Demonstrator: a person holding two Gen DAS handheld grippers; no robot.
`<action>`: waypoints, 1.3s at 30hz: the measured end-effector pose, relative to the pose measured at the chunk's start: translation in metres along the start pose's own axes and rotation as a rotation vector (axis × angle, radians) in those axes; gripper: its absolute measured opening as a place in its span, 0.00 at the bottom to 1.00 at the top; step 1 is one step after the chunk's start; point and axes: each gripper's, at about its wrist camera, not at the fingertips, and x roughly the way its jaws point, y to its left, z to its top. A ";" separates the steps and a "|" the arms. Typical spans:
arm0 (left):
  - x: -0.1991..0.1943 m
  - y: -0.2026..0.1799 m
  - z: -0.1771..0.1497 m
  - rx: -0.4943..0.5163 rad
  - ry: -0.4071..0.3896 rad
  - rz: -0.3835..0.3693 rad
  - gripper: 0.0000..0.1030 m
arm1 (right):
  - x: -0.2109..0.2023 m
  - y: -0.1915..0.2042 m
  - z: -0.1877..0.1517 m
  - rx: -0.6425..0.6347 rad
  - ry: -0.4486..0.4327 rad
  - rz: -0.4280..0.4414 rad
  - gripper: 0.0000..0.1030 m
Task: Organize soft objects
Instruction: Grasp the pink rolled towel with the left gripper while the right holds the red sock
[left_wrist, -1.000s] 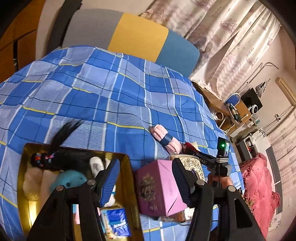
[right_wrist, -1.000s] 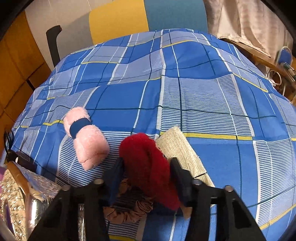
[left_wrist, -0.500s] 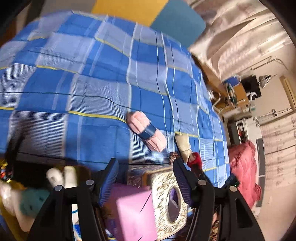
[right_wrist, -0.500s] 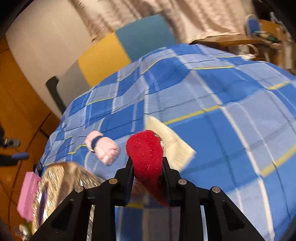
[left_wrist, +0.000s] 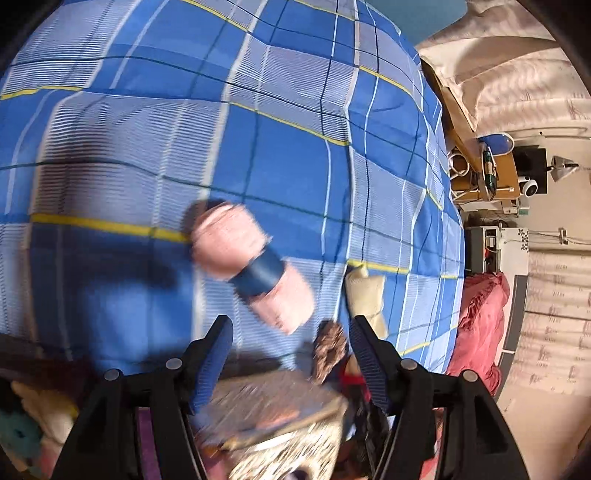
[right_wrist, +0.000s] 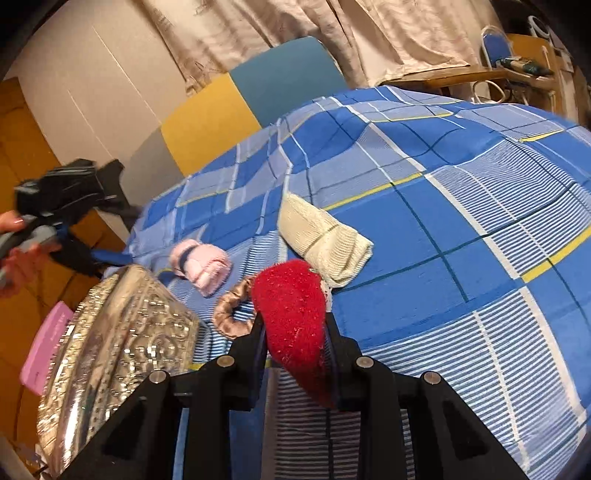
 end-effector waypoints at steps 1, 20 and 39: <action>0.006 -0.003 0.004 0.000 0.006 0.001 0.65 | -0.001 -0.002 -0.001 0.009 -0.009 0.023 0.29; 0.085 0.000 0.029 -0.048 0.058 0.260 0.54 | -0.002 -0.026 -0.004 0.140 -0.042 0.061 0.29; -0.034 0.005 -0.021 0.083 -0.219 0.058 0.46 | -0.005 -0.036 -0.007 0.180 -0.056 0.060 0.29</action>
